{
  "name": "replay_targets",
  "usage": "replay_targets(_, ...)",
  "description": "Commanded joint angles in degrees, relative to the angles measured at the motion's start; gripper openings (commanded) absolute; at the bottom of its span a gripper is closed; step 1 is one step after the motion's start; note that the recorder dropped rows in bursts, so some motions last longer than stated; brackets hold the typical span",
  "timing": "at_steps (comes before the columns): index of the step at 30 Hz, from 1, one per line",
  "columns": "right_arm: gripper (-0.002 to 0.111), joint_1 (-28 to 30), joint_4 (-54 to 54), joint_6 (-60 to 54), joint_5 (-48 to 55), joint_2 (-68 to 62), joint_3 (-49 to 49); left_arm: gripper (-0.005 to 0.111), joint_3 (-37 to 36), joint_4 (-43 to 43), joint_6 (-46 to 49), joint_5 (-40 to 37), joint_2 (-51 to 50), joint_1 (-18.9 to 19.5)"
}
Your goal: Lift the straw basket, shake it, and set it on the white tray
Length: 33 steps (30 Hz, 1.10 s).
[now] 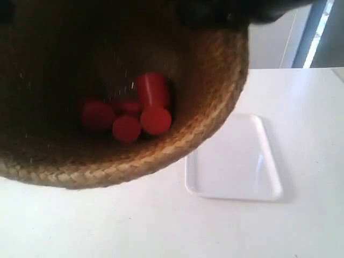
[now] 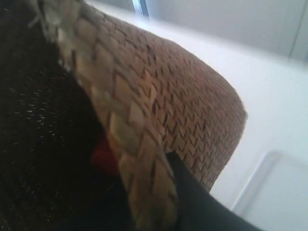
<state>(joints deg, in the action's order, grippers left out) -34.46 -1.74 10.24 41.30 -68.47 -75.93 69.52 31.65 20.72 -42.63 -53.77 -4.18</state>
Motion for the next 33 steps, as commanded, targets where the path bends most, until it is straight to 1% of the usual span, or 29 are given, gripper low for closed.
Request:
replay_targets(1, 0.000, 0.91, 5.49, 5.21, 1.42, -5.22, 9.17, 0.000, -6.87, -0.46, -3.12, -1.15, -4.51, 0.21)
replay_targets(3, 0.000, 0.32, 2.56, 3.95, 1.65, -6.70, 9.38, 0.000, -7.90, 1.66, -0.32, -1.96, -5.12, -0.04)
replay_targets(4, 0.000, 0.17, 1.34, 3.41, -0.42, -6.43, 9.27, 0.000, -8.05, 3.66, 1.01, -1.40, -4.99, -0.04)
replay_targets(5, 0.000, 0.17, 1.74, 3.41, -1.32, -5.42, 9.16, 0.000, -8.05, 3.85, 0.75, -0.70, -4.33, 0.10)
replay_targets(8, 0.000, 0.17, 1.74, 3.53, -3.66, -3.69, 9.04, 0.000, -7.41, 1.09, -0.65, 0.69, -3.66, 0.52)
replay_targets(15, 0.000, 0.17, 1.74, 3.53, -0.73, -3.03, 9.16, 0.000, -7.53, 1.10, -0.88, -0.10, -3.54, 0.52)
replay_targets(21, 0.000, 0.17, 2.42, 3.53, -0.61, -3.13, 9.39, 0.000, -7.80, 0.72, -0.50, -1.82, -3.54, 0.52)
replay_targets(30, 0.000, 0.17, 2.56, 3.53, -1.52, -8.14, 9.39, 0.000, -7.80, -0.21, 0.13, -1.58, -3.66, 0.52)
replay_targets(32, 0.000, 0.17, 2.56, 3.34, -0.12, -7.70, 7.68, 0.000, -6.78, -1.78, 0.25, -1.82, -3.37, 0.52)
replay_targets(33, 0.000, 0.17, 2.56, 2.53, 2.46, -6.87, 6.00, 0.000, -4.84, -2.16, -0.82, -3.03, -2.59, 0.52)
